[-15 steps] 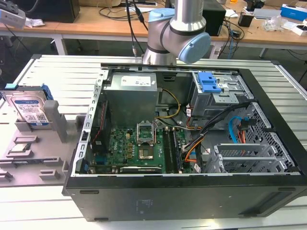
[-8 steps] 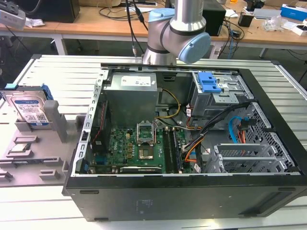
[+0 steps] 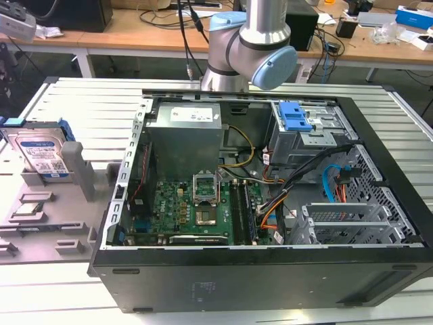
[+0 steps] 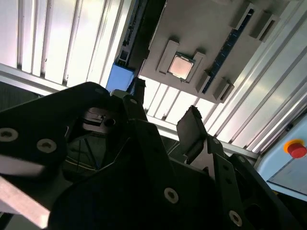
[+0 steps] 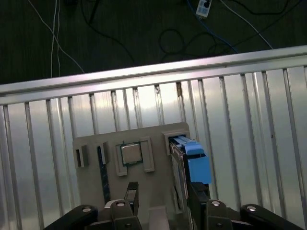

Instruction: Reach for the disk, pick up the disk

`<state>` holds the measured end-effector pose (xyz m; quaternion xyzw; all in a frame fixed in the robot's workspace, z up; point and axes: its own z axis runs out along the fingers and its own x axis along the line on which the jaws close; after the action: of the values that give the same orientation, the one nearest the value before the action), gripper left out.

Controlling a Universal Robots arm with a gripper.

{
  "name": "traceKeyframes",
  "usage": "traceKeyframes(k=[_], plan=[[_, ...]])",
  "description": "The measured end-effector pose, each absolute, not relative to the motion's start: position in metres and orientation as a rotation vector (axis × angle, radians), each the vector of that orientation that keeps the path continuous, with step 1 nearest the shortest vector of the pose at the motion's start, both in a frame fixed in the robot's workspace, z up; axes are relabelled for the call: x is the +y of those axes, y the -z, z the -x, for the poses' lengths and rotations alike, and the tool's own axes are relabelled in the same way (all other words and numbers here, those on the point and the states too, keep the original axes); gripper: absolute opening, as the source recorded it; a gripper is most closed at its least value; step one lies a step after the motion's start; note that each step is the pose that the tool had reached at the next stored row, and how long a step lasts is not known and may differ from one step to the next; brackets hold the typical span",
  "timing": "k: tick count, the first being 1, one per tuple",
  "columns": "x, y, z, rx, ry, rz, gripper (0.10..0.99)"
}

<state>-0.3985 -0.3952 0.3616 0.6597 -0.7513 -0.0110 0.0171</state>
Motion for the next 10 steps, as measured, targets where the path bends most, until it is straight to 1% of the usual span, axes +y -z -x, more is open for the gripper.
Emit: traceKeyframes(k=[8,10], plan=[[-0.370,-0.362,0.399,-2.335,0.034,-2.050,0.545],[-0.370,-0.361,0.398,-2.334,0.034,-2.050,0.545]])
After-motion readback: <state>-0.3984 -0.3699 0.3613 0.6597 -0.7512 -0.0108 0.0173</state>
